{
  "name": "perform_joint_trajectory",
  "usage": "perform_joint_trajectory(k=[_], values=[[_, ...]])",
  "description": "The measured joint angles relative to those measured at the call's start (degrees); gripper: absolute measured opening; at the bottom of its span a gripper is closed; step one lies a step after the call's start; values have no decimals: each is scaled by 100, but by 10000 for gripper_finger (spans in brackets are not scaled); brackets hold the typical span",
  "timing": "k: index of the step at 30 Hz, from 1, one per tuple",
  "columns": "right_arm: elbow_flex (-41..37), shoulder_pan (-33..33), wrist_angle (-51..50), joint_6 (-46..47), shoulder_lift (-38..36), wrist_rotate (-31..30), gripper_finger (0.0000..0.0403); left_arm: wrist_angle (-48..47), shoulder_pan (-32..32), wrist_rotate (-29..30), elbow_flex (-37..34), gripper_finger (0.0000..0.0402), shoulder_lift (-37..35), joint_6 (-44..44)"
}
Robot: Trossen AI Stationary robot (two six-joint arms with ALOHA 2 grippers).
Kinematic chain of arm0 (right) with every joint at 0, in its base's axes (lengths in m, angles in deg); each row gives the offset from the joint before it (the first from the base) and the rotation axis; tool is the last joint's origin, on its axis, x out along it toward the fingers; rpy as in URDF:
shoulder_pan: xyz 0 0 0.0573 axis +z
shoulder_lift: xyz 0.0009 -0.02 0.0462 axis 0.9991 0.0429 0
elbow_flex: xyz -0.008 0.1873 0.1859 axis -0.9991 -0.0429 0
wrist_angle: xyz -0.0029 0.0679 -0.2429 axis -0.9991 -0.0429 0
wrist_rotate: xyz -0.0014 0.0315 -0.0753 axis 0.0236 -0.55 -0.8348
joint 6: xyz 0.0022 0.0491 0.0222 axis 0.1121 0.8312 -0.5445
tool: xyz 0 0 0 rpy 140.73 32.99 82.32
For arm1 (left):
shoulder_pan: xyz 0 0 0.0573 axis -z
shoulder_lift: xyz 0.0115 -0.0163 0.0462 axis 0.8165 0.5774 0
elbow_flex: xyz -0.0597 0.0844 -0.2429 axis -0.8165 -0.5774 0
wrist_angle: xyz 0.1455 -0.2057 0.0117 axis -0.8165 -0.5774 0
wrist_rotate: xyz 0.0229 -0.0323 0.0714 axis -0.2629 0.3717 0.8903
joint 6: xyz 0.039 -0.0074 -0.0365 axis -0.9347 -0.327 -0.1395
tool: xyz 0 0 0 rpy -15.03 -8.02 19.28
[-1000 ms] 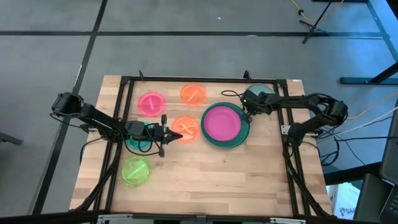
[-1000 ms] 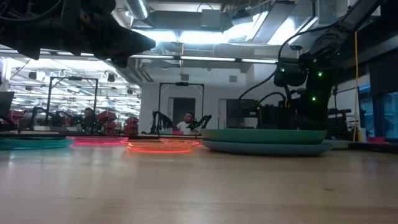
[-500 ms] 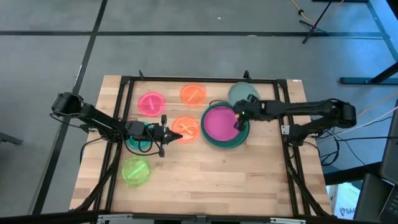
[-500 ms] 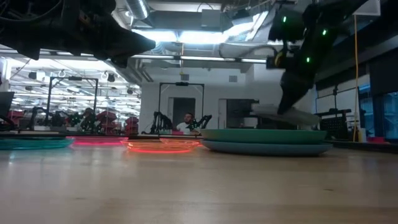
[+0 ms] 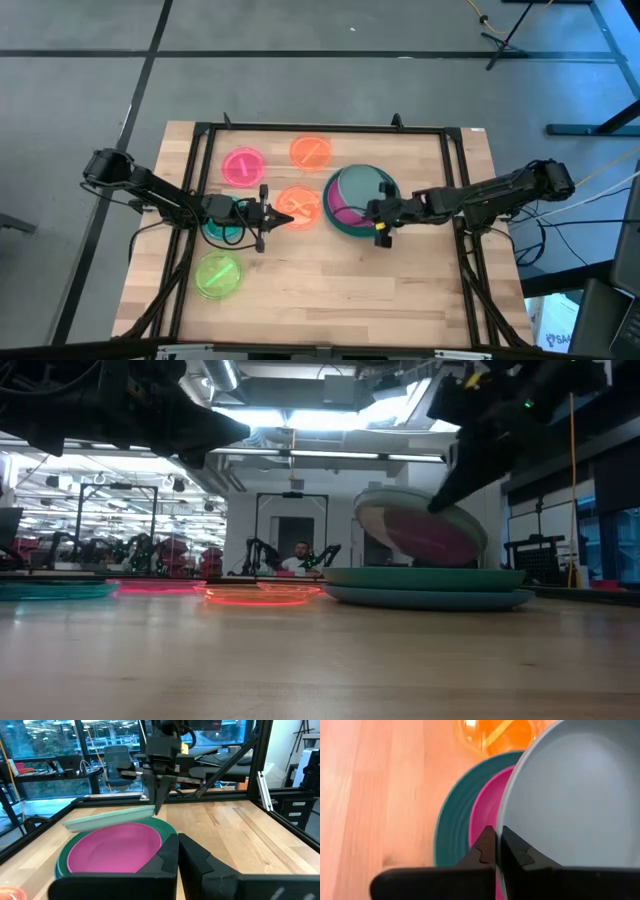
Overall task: Stack plastic plates
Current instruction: Stack the light blue plate on top of the pink plate, then stack the bottom orange plate on top of the light blue plate
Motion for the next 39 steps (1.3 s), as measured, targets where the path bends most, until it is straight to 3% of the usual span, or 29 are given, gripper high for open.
perform_joint_trajectory(k=[9,18,24,30,33,39], values=[[-170,-17,270,413,43,-12,9,2,0,-77,0,0,0,-22],[-172,-19,563,525,468,382,111,-68,-39,-132,2,1,1,32],[-172,103,764,393,473,391,157,-387,-38,-305,2,61,0,169],[-172,607,1922,-90,557,-342,161,-1132,90,-400,2,135,21,189],[-172,761,2491,-344,696,-380,158,-1516,253,-417,2,143,80,185],[-172,818,3173,-495,1088,-373,156,-1714,476,153,2,142,470,138]])
